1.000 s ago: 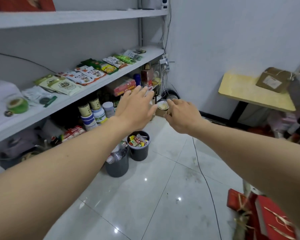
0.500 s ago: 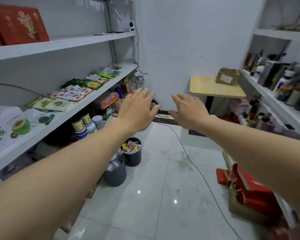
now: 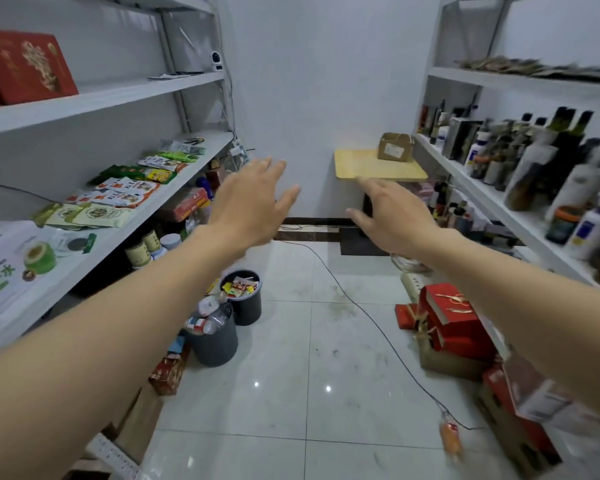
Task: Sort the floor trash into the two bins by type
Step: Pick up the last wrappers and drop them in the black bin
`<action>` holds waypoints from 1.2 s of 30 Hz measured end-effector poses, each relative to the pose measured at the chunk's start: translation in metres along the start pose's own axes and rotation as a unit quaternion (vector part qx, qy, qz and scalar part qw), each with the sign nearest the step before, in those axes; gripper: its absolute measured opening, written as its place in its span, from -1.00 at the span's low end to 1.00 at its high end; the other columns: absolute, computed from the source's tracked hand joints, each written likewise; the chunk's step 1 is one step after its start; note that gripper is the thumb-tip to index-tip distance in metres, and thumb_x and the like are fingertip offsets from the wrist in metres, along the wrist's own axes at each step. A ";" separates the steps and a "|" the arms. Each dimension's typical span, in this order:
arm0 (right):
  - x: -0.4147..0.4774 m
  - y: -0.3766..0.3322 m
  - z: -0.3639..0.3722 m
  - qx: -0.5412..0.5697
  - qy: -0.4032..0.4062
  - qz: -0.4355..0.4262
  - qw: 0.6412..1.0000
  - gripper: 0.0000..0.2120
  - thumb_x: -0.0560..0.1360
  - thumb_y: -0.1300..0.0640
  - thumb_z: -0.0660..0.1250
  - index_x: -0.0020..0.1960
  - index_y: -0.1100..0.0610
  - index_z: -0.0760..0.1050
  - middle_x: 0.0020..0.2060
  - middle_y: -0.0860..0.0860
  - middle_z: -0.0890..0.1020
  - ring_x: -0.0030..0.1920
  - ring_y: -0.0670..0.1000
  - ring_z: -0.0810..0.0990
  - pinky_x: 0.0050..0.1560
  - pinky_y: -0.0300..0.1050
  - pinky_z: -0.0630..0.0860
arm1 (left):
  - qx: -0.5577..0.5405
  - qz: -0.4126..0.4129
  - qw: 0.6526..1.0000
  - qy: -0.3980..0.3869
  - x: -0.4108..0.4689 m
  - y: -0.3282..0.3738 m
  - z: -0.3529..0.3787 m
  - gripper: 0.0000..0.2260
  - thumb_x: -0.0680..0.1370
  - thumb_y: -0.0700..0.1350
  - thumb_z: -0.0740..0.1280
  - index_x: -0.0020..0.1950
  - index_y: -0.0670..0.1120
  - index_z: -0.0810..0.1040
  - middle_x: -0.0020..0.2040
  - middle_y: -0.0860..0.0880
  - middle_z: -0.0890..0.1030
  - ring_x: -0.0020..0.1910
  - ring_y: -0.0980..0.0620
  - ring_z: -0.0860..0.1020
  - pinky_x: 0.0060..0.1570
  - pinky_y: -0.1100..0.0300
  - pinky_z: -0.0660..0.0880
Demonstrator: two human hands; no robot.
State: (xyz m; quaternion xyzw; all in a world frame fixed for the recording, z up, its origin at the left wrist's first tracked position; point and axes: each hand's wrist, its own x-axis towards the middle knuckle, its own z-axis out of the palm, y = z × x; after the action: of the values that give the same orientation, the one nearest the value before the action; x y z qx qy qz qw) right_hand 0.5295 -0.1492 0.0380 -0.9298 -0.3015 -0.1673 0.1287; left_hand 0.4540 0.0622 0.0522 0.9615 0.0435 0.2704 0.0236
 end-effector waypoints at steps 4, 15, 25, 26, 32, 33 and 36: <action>-0.021 0.021 -0.026 0.028 0.075 0.024 0.996 -0.39 0.58 -0.13 0.22 0.53 0.10 0.20 0.43 0.07 0.40 0.41 0.12 0.36 0.34 0.14 0.37 | -0.060 -0.008 0.997 0.047 -0.003 0.003 -0.028 -0.48 0.62 0.18 0.09 0.50 -0.06 0.29 0.49 -0.07 0.33 0.46 -0.04 0.29 0.42 -0.04 0.25; -0.031 0.038 -0.057 0.005 0.111 0.037 0.993 -0.39 0.58 -0.11 0.23 0.53 0.12 0.20 0.40 0.09 0.43 0.40 0.12 0.36 0.34 0.08 0.35 | -0.050 0.030 0.997 0.049 -0.001 0.036 -0.053 -0.48 0.62 0.19 0.09 0.51 -0.03 0.26 0.53 -0.07 0.25 0.50 -0.04 0.20 0.47 -0.01 0.15; -0.038 0.061 -0.018 0.004 0.069 0.078 0.995 -0.39 0.56 -0.14 0.23 0.51 0.11 0.22 0.41 0.06 0.42 0.38 0.09 0.39 0.33 0.14 0.39 | -0.056 0.053 0.997 -0.018 0.001 0.064 -0.001 -0.49 0.63 0.16 0.08 0.53 -0.03 0.22 0.54 -0.06 0.22 0.51 -0.03 0.16 0.44 0.00 0.13; -0.039 0.066 -0.014 0.000 0.065 0.083 0.994 -0.40 0.56 -0.13 0.24 0.50 0.12 0.24 0.39 0.06 0.44 0.37 0.10 0.40 0.32 0.14 0.41 | -0.055 0.060 0.996 -0.022 0.003 0.067 0.007 -0.49 0.64 0.16 0.07 0.53 -0.03 0.22 0.54 -0.06 0.21 0.51 -0.03 0.16 0.44 0.00 0.13; -0.039 0.116 0.009 -0.021 0.031 0.113 0.993 -0.41 0.58 -0.10 0.23 0.53 0.10 0.21 0.39 0.05 0.44 0.37 0.11 0.40 0.31 0.14 0.40 | -0.071 0.087 0.991 -0.069 0.029 0.105 0.076 -0.48 0.64 0.16 0.06 0.54 -0.05 0.20 0.55 -0.06 0.20 0.52 -0.05 0.15 0.44 -0.04 0.15; -0.037 0.129 0.015 -0.025 0.024 0.119 0.992 -0.41 0.58 -0.09 0.23 0.53 0.10 0.19 0.41 0.04 0.42 0.39 0.10 0.38 0.32 0.14 0.39 | -0.074 0.093 0.990 -0.078 0.037 0.114 0.091 -0.48 0.64 0.16 0.06 0.54 -0.05 0.19 0.55 -0.06 0.19 0.52 -0.05 0.14 0.45 -0.04 0.15; -0.028 0.178 0.036 -0.036 0.006 0.136 0.990 -0.41 0.59 -0.09 0.21 0.54 0.10 0.18 0.45 0.02 0.38 0.43 0.07 0.33 0.33 0.08 0.37 | -0.078 0.112 0.986 -0.099 0.065 0.150 0.142 -0.48 0.64 0.15 0.06 0.54 -0.06 0.20 0.55 -0.08 0.19 0.53 -0.07 0.14 0.45 -0.03 0.17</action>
State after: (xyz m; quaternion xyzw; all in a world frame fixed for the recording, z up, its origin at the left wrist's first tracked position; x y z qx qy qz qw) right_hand 0.6236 -0.2909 -0.0306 -0.9653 -0.1652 -0.1640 0.1185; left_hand 0.5937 -0.0842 -0.0245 0.9774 -0.0888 0.1777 0.0725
